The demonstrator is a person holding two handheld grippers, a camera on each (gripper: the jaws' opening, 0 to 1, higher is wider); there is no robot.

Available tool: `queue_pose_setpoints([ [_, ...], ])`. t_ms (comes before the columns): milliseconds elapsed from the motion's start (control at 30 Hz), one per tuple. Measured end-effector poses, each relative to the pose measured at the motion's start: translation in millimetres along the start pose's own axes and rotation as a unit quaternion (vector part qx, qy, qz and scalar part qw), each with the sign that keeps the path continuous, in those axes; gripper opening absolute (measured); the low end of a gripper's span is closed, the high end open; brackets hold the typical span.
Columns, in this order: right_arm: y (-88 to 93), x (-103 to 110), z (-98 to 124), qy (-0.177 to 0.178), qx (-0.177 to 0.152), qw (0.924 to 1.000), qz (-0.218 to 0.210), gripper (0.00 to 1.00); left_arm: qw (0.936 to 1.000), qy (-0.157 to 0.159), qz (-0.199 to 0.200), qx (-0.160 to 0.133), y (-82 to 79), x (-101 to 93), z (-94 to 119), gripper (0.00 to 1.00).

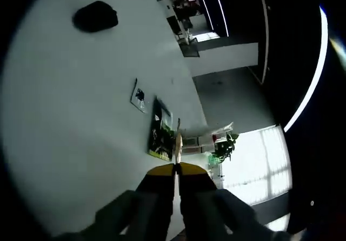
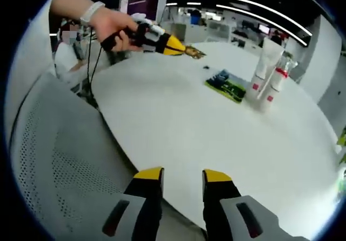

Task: Arrange the skincare products in the storage area until every visible bottle or jar stands upright without overlapping.

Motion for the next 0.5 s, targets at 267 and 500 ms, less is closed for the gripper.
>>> queue_pose_setpoints([
  [267,1.1,-0.4,-0.6,0.000,0.003,1.0000,-0.002,0.28,0.9996,-0.027,0.001,-0.001,-13.0,11.5,-25.0,0.00],
  [500,2.4,-0.7,-0.8,-0.001,0.009,1.0000,-0.004,0.27,0.9984,-0.051,0.023,0.004,-15.7,21.4,-40.7,0.00],
])
Point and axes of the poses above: the point that each gripper's makers call its tool centre point, and the gripper's own axes: z roughly backward along the fingers, x roughly to its left, y roughly out of its underside, the point moved 7 cm from there along z, roughly backward along the fingers, and after that the axes turned 9 degrees about -y, right-handed, at the moved point
